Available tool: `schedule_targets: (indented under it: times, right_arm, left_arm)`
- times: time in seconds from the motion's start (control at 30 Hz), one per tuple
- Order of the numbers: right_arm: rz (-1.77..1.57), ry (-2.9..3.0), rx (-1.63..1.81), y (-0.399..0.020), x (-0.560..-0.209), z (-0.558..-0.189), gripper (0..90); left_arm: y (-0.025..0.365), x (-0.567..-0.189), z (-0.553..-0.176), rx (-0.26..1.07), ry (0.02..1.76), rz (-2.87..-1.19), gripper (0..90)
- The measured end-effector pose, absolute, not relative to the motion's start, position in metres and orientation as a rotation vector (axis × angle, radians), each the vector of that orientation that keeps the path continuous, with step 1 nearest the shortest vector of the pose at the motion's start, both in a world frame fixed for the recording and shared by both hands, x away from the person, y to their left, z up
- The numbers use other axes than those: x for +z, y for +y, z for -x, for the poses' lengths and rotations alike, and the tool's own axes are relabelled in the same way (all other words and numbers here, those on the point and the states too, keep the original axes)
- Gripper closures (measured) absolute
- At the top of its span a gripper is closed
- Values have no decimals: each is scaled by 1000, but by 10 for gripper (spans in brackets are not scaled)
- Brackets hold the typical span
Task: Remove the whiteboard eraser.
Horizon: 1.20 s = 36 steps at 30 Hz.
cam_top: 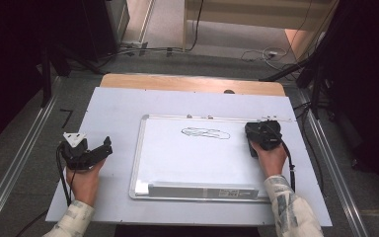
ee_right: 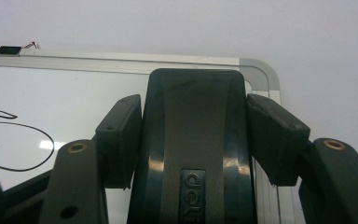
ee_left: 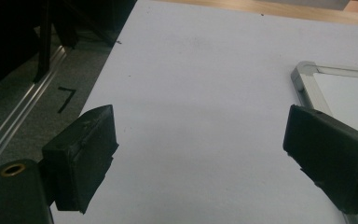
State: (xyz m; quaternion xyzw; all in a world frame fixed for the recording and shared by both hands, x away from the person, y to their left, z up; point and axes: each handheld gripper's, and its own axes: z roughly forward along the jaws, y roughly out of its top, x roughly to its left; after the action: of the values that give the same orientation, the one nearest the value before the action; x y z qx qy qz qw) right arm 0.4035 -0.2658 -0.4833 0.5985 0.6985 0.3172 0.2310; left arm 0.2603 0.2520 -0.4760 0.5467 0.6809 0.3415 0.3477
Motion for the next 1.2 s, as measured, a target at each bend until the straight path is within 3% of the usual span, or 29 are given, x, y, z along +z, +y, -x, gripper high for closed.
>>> schedule_targets:
  times: [1.2]
  right_arm:
    - [-1662, 1941, 832, -264, -485, -402, 374]
  left_arm:
    - [253, -478, -260, 869, 1779, -1409, 101]
